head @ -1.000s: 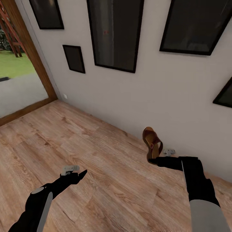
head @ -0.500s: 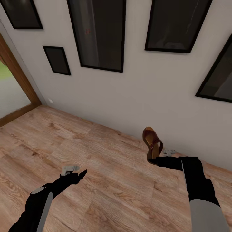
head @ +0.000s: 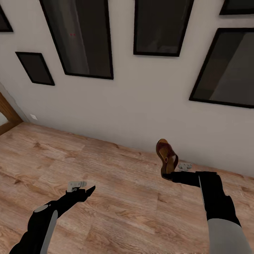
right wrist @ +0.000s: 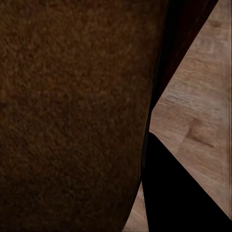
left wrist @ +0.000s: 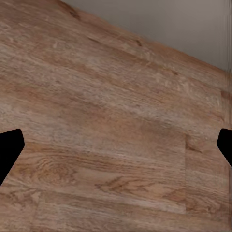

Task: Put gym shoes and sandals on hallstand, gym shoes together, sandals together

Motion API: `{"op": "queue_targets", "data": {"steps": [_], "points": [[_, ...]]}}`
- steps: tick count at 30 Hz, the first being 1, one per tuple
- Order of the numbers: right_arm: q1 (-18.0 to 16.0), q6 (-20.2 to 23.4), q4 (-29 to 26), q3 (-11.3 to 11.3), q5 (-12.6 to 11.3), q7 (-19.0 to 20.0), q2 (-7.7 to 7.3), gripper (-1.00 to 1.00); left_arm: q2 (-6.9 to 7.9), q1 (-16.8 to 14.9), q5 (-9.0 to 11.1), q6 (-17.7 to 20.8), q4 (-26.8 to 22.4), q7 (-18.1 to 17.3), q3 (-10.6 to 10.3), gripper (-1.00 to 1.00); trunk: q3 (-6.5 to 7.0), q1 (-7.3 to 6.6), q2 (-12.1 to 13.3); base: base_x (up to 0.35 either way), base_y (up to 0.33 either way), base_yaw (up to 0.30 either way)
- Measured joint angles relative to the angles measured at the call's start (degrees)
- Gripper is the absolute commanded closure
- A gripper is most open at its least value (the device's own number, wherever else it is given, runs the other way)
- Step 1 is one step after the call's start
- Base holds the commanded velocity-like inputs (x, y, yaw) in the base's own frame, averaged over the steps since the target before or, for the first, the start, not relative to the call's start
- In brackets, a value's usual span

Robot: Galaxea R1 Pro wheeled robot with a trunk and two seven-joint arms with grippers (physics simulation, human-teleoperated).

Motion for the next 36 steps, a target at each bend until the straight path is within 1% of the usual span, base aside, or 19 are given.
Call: {"op": "queue_targets", "data": {"steps": [12,22,31,34,36], "points": [[0.00,-0.02,0.05,-0.02,0.06,-0.01,0.00,1.00,0.00,0.00,0.00,0.00,0.00,0.05,0.00,-1.00,0.00,0.00,0.00,0.000,0.046,-0.300],[0.00,0.03,0.03,-0.03,-0.05,-0.01,0.00,1.00,0.00,0.00,0.01,0.00,0.00,0.08,0.00,-1.00,0.00,0.00,0.00,0.000,0.238,-0.300],[0.00,0.03,-0.01,-0.23,-0.04,-0.05,0.00,1.00,0.00,0.00,0.00,0.00,0.00,0.08,0.00,-1.00,0.06,0.00,0.00,0.000,0.103,-0.300],[0.00,0.05,-0.01,-0.85,0.01,-0.05,0.00,1.00,0.00,0.00,0.00,0.00,0.00,0.08,0.00,-1.00,0.15,0.00,0.00,0.000,0.020,-0.299],[0.00,0.04,-0.01,-1.84,0.06,-0.06,0.00,1.00,0.00,0.00,0.00,0.00,0.00,0.08,0.00,-1.00,0.22,0.00,0.00,0.000,0.009,-0.299]]}}
